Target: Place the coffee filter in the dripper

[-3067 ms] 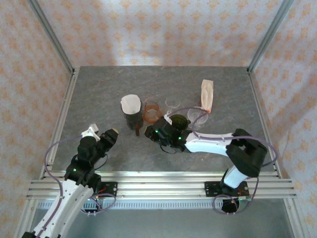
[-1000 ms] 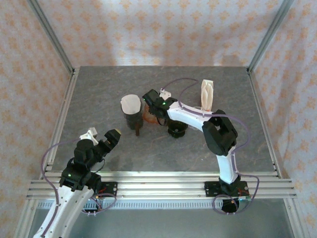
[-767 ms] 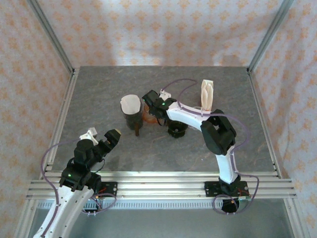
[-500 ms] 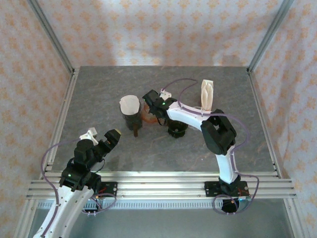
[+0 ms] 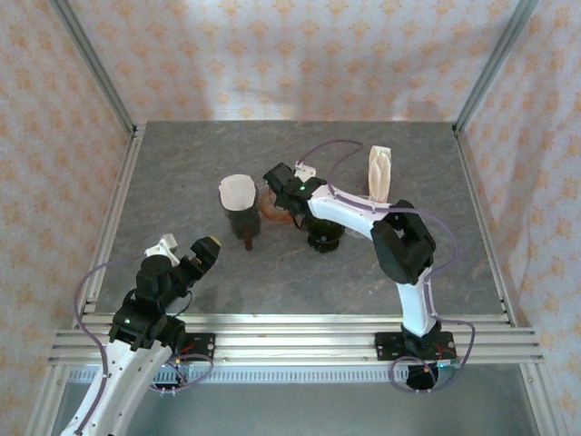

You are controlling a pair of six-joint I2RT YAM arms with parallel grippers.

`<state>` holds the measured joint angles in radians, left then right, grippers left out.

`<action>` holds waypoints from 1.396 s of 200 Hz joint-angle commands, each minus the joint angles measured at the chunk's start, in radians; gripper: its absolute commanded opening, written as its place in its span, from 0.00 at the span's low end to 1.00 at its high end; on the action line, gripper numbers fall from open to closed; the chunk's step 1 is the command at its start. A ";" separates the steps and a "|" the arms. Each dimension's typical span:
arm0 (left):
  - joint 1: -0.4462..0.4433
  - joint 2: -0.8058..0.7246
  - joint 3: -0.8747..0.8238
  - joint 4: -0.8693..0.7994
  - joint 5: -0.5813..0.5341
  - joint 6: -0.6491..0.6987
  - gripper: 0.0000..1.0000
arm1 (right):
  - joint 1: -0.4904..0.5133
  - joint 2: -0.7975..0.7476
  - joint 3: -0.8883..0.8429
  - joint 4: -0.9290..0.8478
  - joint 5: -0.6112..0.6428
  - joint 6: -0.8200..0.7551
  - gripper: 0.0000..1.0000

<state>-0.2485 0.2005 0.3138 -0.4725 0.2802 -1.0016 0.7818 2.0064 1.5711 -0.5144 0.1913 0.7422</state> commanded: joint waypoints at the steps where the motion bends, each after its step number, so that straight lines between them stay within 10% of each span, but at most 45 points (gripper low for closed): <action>1: 0.000 -0.009 0.028 -0.021 -0.015 -0.007 1.00 | -0.016 -0.102 0.060 0.009 0.069 -0.037 0.00; 90: -0.001 -0.002 0.054 -0.036 -0.019 -0.008 1.00 | -0.033 -0.309 0.050 -0.014 0.135 -0.118 0.00; 216: -0.006 0.084 0.106 0.038 0.118 0.049 0.99 | 0.115 -0.751 -0.316 -0.290 -0.095 -0.205 0.00; 279: -0.230 0.099 0.014 0.212 -0.007 -0.052 0.97 | 0.271 -0.729 -0.500 -0.318 -0.020 -0.169 0.00</action>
<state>-0.3553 0.2626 0.3771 -0.4091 0.3538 -0.9985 1.0233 1.2675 1.1397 -0.8276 0.1081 0.5465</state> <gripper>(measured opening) 0.982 0.042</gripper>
